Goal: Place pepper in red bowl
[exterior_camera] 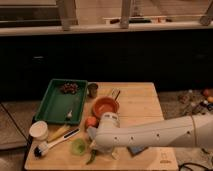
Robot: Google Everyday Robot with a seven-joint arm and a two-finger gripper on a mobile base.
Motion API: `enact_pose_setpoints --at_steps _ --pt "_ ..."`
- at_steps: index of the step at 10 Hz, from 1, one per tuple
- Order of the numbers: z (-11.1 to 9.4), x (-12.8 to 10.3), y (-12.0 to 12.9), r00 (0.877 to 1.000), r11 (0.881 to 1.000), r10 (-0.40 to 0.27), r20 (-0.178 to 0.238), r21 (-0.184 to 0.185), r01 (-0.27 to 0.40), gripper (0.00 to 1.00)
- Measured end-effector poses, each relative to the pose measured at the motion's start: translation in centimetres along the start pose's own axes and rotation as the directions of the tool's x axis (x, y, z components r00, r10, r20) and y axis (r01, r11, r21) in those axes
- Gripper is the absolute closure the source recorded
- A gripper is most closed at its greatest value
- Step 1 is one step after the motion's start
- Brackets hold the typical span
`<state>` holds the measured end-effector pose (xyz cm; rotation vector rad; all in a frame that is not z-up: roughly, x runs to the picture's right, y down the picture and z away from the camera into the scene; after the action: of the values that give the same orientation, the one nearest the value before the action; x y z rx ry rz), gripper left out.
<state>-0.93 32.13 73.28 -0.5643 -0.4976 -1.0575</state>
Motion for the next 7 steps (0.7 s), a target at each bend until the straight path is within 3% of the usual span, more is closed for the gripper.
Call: enact_pose_setpoints --at_steps 2,3,7 --pt "0.8 0.6 -0.1 0.999 1.0 0.006 0.034 0.02 -0.007 0.21" --pt "1.1 0.9 -0.2 0.998 0.999 0.009 0.057 0.034 -0.011 0.27" --pt "1.6 1.6 -0.3 0.995 0.998 0.017 0.103 0.065 -0.023 0.7"
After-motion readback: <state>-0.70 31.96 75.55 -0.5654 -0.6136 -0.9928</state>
